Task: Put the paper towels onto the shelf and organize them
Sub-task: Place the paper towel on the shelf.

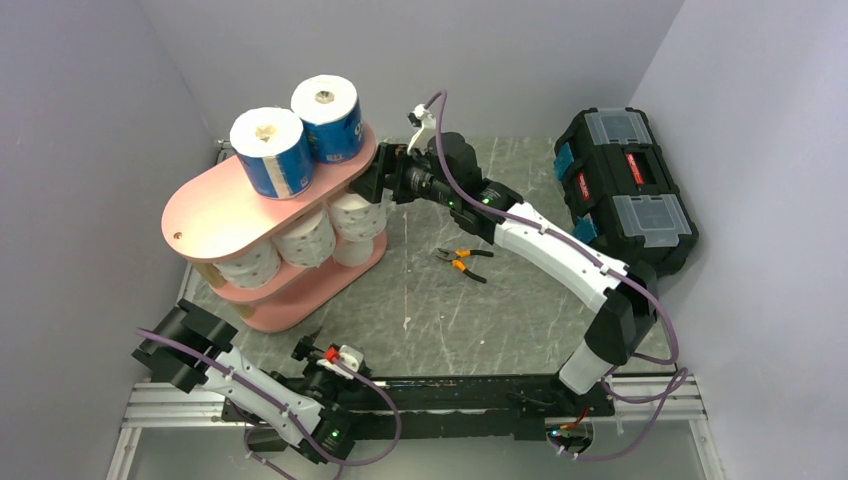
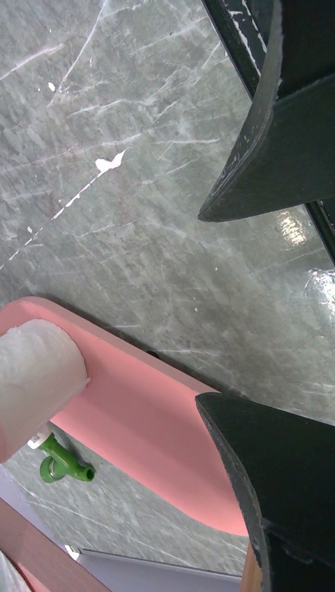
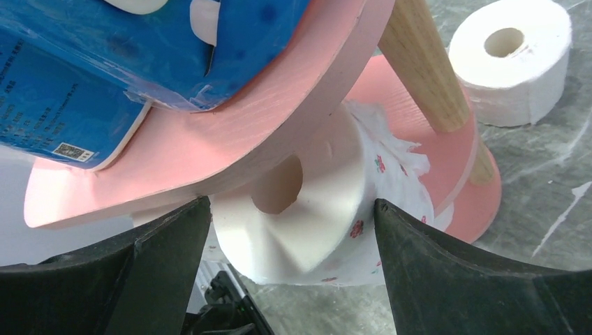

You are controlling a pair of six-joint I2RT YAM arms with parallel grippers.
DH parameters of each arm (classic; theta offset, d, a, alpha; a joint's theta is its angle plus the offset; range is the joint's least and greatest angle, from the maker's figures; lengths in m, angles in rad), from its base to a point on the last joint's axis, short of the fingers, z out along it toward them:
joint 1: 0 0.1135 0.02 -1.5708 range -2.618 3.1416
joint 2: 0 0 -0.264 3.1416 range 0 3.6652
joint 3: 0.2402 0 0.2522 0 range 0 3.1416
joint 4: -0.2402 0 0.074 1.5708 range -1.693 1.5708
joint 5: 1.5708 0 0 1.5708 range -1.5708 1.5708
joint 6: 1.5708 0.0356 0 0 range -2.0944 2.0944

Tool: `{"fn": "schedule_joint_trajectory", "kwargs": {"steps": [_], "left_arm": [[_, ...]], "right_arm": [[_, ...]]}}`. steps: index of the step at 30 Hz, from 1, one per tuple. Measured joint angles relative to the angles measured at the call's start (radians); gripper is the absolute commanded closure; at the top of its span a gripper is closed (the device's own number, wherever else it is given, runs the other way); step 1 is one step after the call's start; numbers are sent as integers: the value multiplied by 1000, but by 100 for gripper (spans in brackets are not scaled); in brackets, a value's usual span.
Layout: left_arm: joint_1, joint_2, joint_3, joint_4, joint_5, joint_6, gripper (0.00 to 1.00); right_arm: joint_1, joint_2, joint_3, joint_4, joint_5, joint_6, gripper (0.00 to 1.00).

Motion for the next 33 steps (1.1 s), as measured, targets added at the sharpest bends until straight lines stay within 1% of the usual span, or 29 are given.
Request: {"fn": "schedule_joint_trajectory", "kwargs": {"steps": [8,13,19,21,22,25,27,28,30,31,33], "left_arm": [[-8,8,0,0,0,0,1],[-13,8,0,0,0,0,1],[-13,13,0,0,0,0,1],[-13,13,0,0,0,0,1],[-13,13,0,0,0,0,1],[-13,13,0,0,0,0,1],[-13,13,0,0,1,0,2],[-13,13,0,0,1,0,4],[-13,13,0,0,3,0,17],[-13,13,0,0,6,0,24],[-14,14,-2,0,14,-2,35]], "right_arm": [[-3,0,-47,87,-54,43,11],[-5,-11,-58,91,-48,39,10],[-9,-90,-93,82,-16,12,7],[-15,-135,-103,76,-7,-3,10],[-18,-161,-114,78,-1,-14,14],[-23,-249,-174,87,11,-57,36],[-24,-312,-248,103,26,-89,49],[-24,-340,-289,110,32,-105,61],[-24,-372,-367,131,44,-127,89],[-24,-378,-397,141,46,-141,100],[-24,-379,-462,166,46,-159,100]]}}
